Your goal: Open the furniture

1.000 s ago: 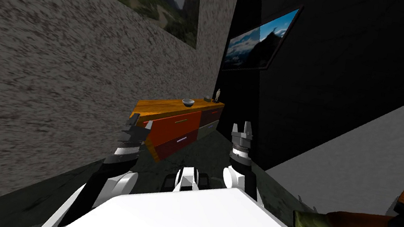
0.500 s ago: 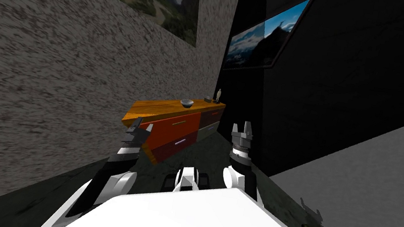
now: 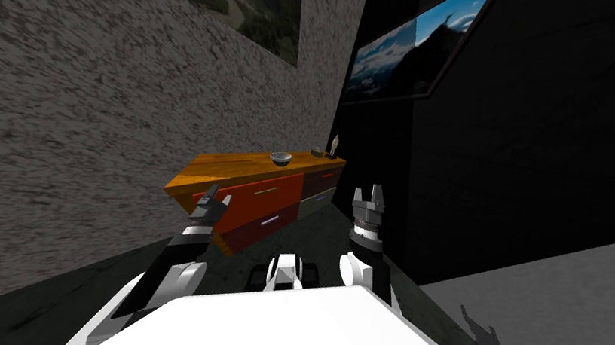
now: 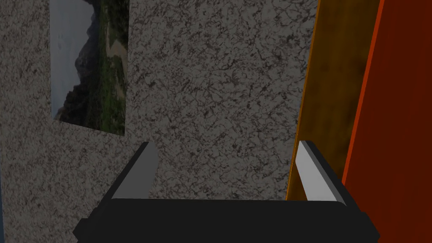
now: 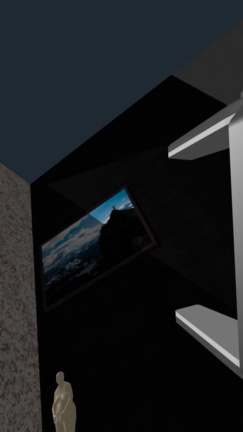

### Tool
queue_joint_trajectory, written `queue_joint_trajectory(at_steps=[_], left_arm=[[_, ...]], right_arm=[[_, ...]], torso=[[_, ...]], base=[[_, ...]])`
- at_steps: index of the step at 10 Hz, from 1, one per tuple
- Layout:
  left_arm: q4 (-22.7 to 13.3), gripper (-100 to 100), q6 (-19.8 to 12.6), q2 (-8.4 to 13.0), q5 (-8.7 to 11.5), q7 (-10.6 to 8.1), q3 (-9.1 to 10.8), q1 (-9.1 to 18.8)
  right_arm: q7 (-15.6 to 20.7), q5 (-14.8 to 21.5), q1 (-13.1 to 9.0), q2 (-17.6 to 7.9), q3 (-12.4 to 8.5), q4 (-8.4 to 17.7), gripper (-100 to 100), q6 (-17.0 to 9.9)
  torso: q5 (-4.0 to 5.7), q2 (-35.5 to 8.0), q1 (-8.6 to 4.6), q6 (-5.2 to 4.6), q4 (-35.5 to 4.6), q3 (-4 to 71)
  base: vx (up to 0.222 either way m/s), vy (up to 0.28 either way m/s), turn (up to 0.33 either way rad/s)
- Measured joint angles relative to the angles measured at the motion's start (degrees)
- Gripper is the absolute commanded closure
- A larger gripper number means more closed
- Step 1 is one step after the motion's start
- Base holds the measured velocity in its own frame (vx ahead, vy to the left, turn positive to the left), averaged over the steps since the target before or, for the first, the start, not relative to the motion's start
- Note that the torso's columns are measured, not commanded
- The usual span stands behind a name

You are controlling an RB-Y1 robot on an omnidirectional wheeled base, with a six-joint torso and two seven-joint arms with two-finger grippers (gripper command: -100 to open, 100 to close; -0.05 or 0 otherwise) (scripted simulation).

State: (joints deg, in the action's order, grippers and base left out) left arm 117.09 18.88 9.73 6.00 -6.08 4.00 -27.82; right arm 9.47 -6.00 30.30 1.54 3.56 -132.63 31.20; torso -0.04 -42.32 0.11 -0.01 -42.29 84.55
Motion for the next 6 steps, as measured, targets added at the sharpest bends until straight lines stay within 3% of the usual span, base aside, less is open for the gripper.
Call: queue_joint_trajectory(at_steps=[6], left_arm=[[-6.30,-100,-3.11,0.19,1.35,-0.12,2.59,1.95]], right_arm=[[0.00,0.00,0.00,0.00,0.00,0.00,0,0.00]], torso=[[0.06,0.08,-0.19,0.01,0.02,0.04]], base=[[0.104,-0.089,0.056]])
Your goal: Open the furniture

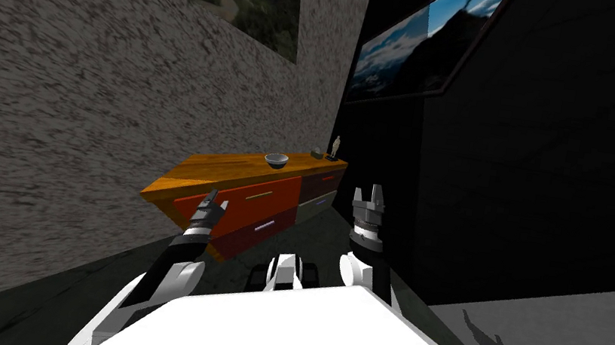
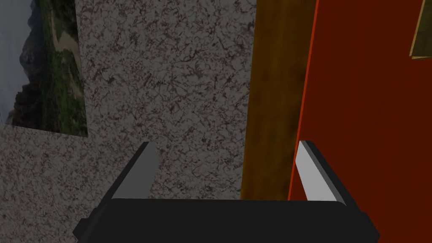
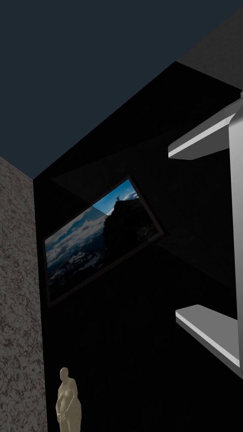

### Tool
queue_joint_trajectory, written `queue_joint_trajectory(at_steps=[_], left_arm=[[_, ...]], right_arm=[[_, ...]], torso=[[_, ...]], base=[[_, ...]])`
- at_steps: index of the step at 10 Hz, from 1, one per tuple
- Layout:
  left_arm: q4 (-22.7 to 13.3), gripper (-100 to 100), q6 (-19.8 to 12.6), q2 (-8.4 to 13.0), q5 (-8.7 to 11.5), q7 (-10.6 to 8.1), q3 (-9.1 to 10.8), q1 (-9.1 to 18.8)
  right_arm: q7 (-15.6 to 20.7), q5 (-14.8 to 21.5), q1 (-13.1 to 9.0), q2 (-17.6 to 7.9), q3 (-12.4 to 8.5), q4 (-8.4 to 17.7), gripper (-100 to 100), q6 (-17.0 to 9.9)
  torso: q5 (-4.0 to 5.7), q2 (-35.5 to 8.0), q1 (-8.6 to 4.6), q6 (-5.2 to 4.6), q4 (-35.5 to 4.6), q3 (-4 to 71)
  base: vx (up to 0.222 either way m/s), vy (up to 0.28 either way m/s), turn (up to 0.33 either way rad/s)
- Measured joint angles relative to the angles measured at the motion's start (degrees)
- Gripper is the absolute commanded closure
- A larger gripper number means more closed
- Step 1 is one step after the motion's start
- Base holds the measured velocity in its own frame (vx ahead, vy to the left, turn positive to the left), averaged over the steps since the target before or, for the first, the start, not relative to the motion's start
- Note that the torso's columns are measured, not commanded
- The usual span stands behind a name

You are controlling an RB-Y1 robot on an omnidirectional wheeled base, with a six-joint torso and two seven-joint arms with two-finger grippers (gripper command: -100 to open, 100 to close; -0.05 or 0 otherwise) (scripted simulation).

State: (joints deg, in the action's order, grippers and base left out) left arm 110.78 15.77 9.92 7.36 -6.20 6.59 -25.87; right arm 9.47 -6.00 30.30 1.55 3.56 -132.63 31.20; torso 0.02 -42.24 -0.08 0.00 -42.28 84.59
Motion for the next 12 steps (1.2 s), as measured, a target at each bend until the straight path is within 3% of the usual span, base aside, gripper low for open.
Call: queue_joint_trajectory(at_steps=[8,9,12], left_arm=[[-8.60,-100,-2.77,-1.72,1.71,-0.15,3.08,1.29],[-9.71,-100,-4.00,-1.83,2.39,-0.47,4.15,2.01],[-12.54,-100,-4.69,-5.68,2.72,-0.22,4.87,1.99]], right_arm=[[0.00,0.00,0.00,0.00,0.00,0.00,0,0.00],[0.00,0.00,0.01,0.00,0.00,0.00,0,0.00],[0.00,0.00,-0.01,0.00,0.00,0.00,0,0.00]], torso=[[-0.03,0.08,0.09,-0.01,0.03,0.06],[0.01,0.09,-0.04,0.00,0.03,0.07],[-0.08,-0.28,0.26,0.00,-0.07,-0.17]], base=[[0.118,-0.100,0.062],[0.147,-0.138,0.084],[0.068,-0.070,0.037]])
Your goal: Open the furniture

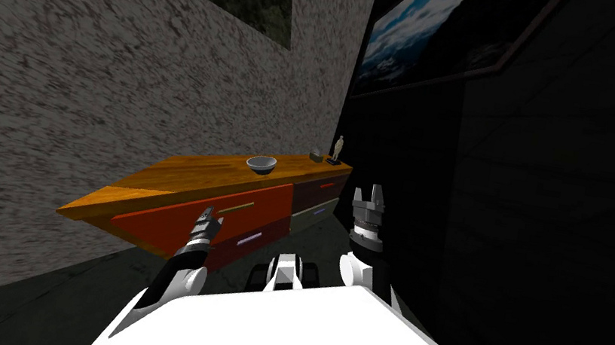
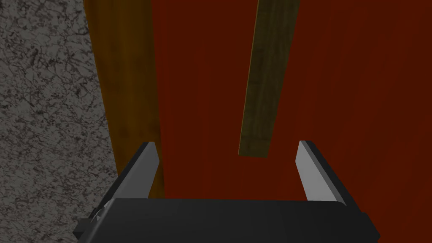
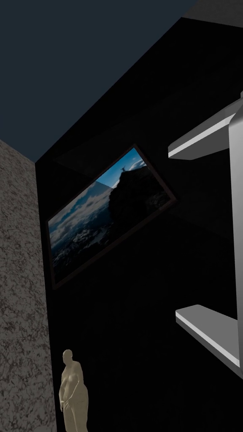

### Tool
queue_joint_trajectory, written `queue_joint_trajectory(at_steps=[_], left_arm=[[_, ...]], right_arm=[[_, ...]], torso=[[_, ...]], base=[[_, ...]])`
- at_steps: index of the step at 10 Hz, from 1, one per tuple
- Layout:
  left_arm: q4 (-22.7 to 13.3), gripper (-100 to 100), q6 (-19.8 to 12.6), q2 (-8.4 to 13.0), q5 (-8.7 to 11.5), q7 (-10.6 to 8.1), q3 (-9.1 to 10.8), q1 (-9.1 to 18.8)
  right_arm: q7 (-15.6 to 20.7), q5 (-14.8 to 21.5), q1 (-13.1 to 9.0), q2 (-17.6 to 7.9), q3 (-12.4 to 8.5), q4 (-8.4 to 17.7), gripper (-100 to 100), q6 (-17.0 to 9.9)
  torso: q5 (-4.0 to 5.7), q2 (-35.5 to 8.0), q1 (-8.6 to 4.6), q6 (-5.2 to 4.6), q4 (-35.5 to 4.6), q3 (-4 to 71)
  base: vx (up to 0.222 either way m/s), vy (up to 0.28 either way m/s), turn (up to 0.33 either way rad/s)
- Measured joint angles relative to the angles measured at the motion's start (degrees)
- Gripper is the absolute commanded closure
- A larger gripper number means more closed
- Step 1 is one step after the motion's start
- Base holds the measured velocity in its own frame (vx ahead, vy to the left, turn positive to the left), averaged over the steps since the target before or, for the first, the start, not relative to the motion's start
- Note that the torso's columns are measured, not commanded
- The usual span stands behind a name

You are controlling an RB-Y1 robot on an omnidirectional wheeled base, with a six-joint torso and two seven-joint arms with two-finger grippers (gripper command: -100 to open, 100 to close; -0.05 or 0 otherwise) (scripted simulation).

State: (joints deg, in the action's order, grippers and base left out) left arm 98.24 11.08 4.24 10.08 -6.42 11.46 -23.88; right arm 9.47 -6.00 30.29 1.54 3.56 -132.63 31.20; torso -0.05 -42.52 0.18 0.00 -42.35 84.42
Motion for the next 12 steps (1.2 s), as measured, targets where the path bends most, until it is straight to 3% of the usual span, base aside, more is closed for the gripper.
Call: queue_joint_trajectory(at_steps=[4,5,6,12], left_arm=[[-2.53,-100,-0.25,-5.08,0.45,-0.17,0.78,0.66],[-2.52,-100,-0.30,-5.18,0.46,-0.18,0.78,0.65],[-2.52,100,-0.29,-5.17,0.46,-0.18,0.78,0.66],[-0.34,100,-0.81,-5.23,0.53,-0.29,0.16,-1.15]], right_arm=[[0.00,0.00,0.00,0.00,0.00,0.00,0,0.00],[0.00,0.00,-0.01,0.00,0.00,0.00,0,0.00],[0.00,0.00,-0.01,-0.01,0.00,0.00,0,0.00],[0.00,0.00,-0.03,0.01,0.01,0.01,0,-0.01]], torso=[[0.04,0.22,-0.12,0.00,0.06,0.14],[0.03,0.19,-0.10,0.00,0.06,0.13],[0.04,0.19,-0.12,0.00,0.05,0.12],[0.05,0.20,-0.18,0.00,0.05,0.12]], base=[[0.027,-0.030,0.014],[0.000,0.000,0.000],[0.000,0.000,0.000],[-0.131,-0.068,0.005]])
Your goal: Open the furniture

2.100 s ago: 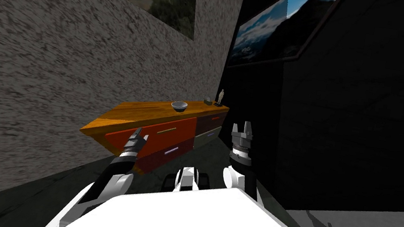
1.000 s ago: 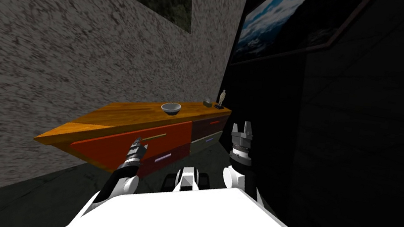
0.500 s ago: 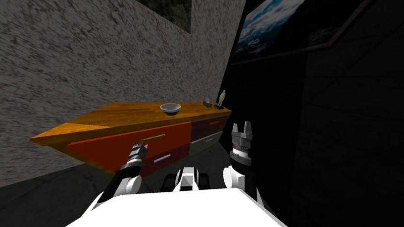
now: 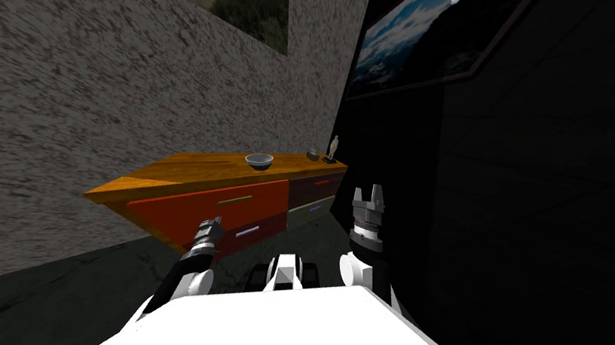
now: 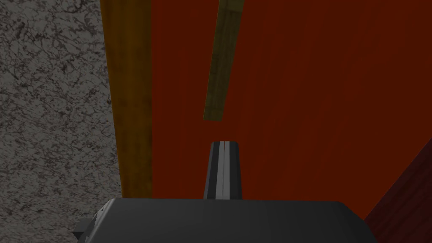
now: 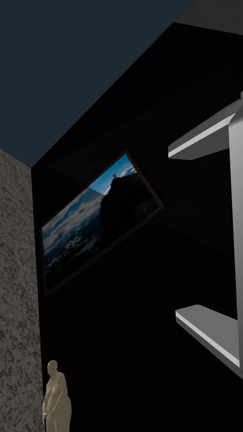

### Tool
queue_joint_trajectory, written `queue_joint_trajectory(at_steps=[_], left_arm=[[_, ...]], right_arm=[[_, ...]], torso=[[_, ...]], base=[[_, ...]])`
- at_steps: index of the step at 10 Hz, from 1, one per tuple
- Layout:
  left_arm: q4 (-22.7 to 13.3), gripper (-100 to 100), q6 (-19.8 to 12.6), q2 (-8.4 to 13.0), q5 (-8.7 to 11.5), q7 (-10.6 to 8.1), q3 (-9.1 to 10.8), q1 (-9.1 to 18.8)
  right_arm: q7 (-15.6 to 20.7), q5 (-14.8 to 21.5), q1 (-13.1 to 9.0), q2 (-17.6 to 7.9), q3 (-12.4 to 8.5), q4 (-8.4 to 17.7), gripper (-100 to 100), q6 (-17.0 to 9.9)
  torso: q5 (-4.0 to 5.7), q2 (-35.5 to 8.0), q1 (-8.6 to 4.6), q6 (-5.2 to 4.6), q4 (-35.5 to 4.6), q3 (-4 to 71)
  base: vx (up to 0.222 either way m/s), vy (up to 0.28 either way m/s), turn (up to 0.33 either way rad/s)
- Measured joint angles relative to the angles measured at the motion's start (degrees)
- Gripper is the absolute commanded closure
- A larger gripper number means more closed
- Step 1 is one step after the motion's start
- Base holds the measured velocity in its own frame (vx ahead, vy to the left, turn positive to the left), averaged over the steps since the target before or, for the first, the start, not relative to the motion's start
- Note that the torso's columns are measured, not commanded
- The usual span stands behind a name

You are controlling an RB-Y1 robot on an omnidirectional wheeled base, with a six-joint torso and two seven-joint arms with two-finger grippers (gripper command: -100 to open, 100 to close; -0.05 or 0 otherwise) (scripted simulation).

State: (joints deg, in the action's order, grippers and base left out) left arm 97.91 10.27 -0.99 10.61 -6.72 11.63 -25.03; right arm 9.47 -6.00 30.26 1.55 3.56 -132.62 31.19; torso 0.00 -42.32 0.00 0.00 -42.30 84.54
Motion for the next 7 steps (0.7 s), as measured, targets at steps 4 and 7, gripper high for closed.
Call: queue_joint_trajectory(at_steps=[4,7], left_arm=[[0.15,-100,-0.33,3.92,-0.02,0.03,0.03,0.00],[-0.16,-100,-0.41,7.59,0.01,0.02,0.06,0.09]], right_arm=[[0.00,0.00,0.03,-0.02,-0.01,-0.01,0,0.01],[0.00,0.00,0.03,-0.01,-0.01,-0.01,0,0.01]], torso=[[-0.01,0.21,0.05,0.00,0.06,0.14],[0.01,-0.04,-0.03,0.00,-0.01,-0.02]], base=[[0.013,0.000,-0.001],[0.027,0.005,-0.002]])
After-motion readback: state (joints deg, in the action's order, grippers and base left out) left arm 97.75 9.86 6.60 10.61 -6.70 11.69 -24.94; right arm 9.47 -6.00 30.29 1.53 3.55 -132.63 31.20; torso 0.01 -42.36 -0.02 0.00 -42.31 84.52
